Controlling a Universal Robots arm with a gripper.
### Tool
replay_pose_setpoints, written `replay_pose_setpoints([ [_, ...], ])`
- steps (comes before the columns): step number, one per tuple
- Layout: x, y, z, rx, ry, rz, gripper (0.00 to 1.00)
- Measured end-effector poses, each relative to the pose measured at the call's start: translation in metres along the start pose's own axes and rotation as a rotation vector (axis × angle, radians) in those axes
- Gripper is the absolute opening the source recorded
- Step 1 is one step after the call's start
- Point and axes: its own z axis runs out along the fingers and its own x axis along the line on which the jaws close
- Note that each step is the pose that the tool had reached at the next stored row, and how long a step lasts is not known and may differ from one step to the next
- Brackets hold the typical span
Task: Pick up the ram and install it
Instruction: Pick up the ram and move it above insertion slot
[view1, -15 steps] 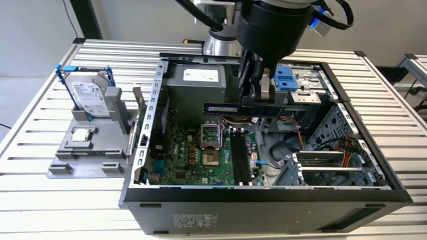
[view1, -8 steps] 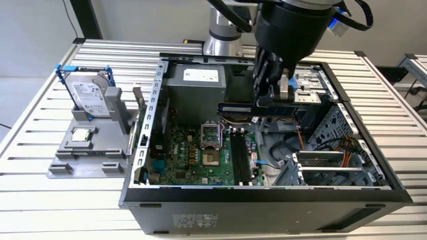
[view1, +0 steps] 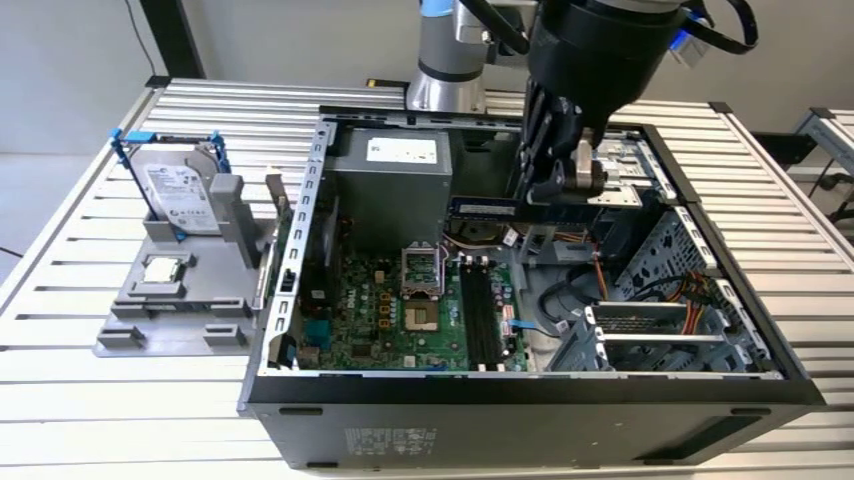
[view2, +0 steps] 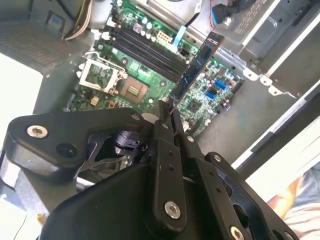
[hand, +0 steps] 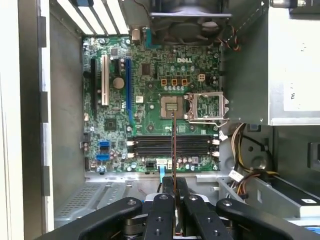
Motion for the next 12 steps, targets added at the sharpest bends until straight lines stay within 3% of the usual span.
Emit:
replay_pose_setpoints([
  [7, -0.0172, -0.0012, 0.0012, 0.0, 0.0001, 0.0, 0.0],
  [12, -0.0242, -0.0011, 0.0018, 0.0, 0.0, 0.0, 0.0],
])
